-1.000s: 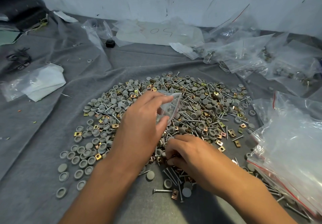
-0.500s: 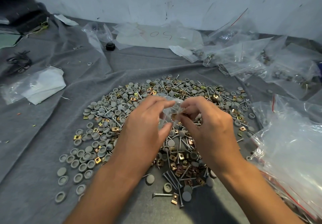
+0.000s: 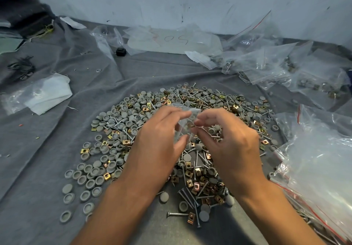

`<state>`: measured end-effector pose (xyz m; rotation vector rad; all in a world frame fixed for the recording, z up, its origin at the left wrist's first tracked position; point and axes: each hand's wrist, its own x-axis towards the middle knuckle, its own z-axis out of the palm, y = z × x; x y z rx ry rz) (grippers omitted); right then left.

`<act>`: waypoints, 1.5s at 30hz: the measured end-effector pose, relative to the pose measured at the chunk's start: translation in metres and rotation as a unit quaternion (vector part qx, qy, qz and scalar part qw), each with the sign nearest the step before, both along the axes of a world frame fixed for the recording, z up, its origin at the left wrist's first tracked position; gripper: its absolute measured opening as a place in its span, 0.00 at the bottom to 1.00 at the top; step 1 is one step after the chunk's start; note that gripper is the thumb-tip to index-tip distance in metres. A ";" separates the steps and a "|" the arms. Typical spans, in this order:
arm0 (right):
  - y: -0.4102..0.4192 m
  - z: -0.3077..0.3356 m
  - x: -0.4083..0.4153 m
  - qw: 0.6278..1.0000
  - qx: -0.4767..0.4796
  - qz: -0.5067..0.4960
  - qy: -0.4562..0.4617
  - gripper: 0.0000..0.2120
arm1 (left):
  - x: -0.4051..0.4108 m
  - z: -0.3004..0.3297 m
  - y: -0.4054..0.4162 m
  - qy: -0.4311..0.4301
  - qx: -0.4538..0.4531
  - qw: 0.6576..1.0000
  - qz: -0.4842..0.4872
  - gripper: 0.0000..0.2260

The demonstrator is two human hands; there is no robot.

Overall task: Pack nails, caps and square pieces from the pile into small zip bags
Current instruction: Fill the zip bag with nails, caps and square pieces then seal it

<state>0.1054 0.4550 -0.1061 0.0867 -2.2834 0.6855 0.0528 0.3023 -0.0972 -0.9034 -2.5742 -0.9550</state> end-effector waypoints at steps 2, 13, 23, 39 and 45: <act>0.003 -0.001 -0.001 0.999 0.042 -0.011 0.005 0.09 | 0.000 0.001 0.000 0.005 0.005 1.000 -0.003 0.22; 0.018 0.015 -0.003 0.988 0.151 -0.041 -0.015 0.05 | 0.003 0.000 -0.002 0.131 0.025 0.991 -0.033 0.22; 0.016 0.034 0.012 0.950 -0.285 0.095 -0.080 0.11 | 0.007 0.017 -0.002 -0.175 0.422 0.889 -0.027 0.15; 0.027 0.010 0.002 0.912 -0.353 0.094 -0.188 0.11 | -0.008 0.005 0.000 -0.292 0.353 0.889 -0.002 0.19; 0.022 0.005 -0.005 0.901 -0.379 0.129 -0.169 0.05 | -0.011 0.004 0.002 -0.299 0.372 0.879 -0.006 0.15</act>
